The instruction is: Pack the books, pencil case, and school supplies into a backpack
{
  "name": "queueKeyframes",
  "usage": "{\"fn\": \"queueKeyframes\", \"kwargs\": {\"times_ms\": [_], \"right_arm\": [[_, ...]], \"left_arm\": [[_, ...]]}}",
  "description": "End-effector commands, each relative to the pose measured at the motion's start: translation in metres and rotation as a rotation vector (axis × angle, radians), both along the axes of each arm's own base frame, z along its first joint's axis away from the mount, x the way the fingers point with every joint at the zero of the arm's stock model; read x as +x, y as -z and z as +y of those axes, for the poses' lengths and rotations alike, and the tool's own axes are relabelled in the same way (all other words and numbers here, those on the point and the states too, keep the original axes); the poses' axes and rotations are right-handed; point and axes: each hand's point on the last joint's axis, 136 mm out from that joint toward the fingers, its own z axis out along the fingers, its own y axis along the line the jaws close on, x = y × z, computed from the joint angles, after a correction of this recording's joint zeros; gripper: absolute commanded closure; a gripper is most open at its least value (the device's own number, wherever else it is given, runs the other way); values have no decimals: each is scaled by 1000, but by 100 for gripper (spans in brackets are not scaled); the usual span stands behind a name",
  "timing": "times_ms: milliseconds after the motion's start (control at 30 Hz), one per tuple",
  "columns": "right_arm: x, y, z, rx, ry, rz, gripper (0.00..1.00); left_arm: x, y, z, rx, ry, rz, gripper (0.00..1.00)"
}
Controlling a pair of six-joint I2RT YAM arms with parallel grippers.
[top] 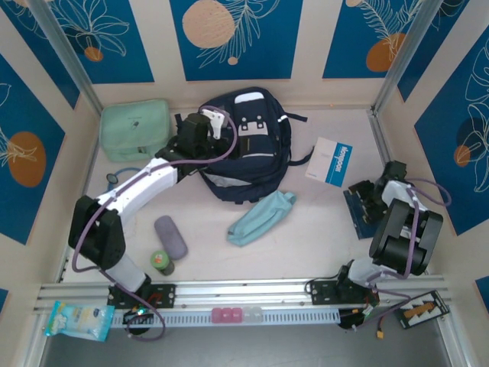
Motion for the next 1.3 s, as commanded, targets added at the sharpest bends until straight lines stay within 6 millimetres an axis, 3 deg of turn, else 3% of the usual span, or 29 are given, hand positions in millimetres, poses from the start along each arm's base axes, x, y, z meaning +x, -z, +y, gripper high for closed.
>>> {"fn": "queueKeyframes", "kwargs": {"times_ms": [0,167,233,333,433,600,700,800,967,1167,1267], "right_arm": [[-11,11,68,171,-34,65,11],[6,-2,125,226,-92,43,11],[12,-11,133,205,-128,20,13],[17,-32,118,67,-200,7,13],[13,-41,87,-73,-250,15,14],[-4,-14,45,-95,-276,83,17],[-10,0,36,-112,-289,132,18],[-12,10,43,-118,-335,172,20],[-18,15,68,-90,-392,204,29],[-32,8,121,40,-438,162,38],[-30,6,126,138,-386,103,43]], "left_arm": [[5,-3,-13,-51,27,37,0],[3,14,-37,-65,64,132,0],[-1,21,-52,-73,75,181,0],[-16,32,-84,-94,109,268,0],[-39,43,-124,-113,166,351,1],[-77,54,-182,-101,258,427,4],[-96,65,-208,-83,307,448,6],[-111,79,-226,-53,340,473,8],[-122,105,-235,23,334,530,12],[-122,129,-222,201,269,539,16],[-122,141,-224,228,272,562,25]]}}
